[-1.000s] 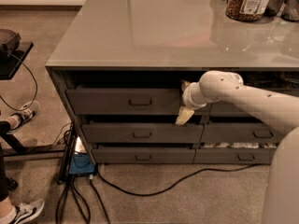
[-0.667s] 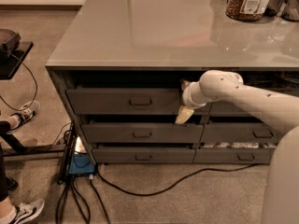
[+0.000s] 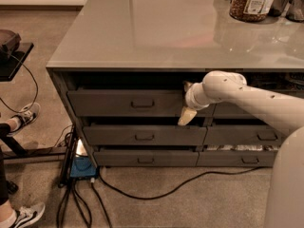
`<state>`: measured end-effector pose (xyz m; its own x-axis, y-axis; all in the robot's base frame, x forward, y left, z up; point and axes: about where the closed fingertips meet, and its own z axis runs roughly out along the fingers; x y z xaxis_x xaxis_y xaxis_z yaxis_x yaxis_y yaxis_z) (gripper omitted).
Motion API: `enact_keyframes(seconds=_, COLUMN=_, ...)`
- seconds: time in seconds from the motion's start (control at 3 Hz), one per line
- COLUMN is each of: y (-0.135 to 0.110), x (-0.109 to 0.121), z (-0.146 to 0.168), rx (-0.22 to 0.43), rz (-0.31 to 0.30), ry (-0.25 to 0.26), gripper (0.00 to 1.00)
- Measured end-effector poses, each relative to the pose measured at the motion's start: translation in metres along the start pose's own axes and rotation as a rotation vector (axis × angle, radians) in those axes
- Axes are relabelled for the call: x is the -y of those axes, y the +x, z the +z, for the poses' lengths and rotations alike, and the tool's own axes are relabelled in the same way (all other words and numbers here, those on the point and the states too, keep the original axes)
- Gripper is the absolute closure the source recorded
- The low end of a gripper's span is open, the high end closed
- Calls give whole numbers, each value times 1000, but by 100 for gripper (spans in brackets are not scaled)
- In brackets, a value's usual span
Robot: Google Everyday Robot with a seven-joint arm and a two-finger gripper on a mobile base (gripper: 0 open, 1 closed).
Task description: Open top drawer
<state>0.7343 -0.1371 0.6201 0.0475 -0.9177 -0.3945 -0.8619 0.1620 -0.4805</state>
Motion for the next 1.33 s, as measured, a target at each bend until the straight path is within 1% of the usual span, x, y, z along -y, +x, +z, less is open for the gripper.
enact_keyframes(seconds=0.33, y=-1, x=3, z=2, rx=5, rz=3, ry=3, gripper=19)
enact_keyframes(seconds=1.0, y=-7, x=12, z=1, rx=11, rz=0, ry=5, gripper=66)
enact_keyframes(seconds=1.33, y=-9, x=16, z=-4, rx=11, rz=0, ry=5, gripper=89)
